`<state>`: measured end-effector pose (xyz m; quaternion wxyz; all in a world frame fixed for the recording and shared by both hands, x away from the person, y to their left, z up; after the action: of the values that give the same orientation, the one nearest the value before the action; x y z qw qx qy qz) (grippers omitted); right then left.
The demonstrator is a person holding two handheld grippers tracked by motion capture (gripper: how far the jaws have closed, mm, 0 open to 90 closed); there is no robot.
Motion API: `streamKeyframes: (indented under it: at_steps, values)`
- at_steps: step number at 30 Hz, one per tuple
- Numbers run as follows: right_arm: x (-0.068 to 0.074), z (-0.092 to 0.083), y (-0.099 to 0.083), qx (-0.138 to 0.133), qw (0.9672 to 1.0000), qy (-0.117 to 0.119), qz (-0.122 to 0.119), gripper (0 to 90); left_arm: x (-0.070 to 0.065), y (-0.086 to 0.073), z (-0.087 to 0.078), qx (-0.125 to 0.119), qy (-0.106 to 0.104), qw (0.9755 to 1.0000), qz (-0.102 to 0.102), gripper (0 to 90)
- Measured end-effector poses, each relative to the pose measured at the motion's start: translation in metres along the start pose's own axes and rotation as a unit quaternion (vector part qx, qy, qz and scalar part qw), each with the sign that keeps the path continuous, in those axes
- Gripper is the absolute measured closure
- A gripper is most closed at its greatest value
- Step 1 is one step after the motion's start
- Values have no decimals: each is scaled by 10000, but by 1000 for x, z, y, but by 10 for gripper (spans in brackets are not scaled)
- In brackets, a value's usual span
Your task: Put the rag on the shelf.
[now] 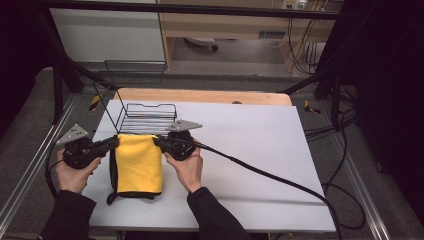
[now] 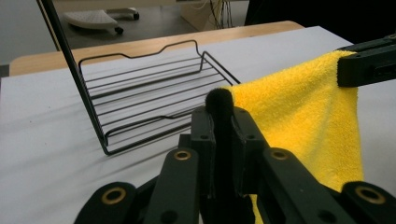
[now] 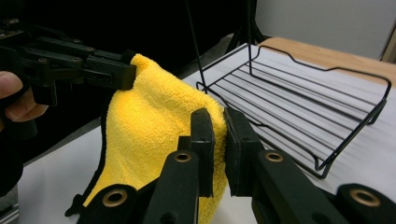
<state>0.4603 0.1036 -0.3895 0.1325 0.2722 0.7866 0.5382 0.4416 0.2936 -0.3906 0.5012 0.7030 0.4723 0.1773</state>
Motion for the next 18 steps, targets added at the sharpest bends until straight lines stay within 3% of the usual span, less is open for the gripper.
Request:
streamKeyframes:
  at_steps: [7, 18]
  values:
    - [4, -8, 15, -172, 9994, -72, -287, 836, -8, 11, -10, -224, 64, 9997, 76, 808]
    - [6, -23, 35, -548, 9975, -103, -439, 835, -22, 28, -22, -714, 168, 9970, 229, 807]
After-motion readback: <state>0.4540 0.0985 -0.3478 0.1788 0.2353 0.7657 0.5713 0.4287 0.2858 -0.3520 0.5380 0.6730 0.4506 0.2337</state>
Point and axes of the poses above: each handheld gripper's, and its own axes: z roughly forward along the jaws, y roughly out of its top, x roughly to its left, the point moved 8 cm from there along z, roughly forward along the jaws, and after that the axes turned 7 degrees about -z, right-handed, at the moved point
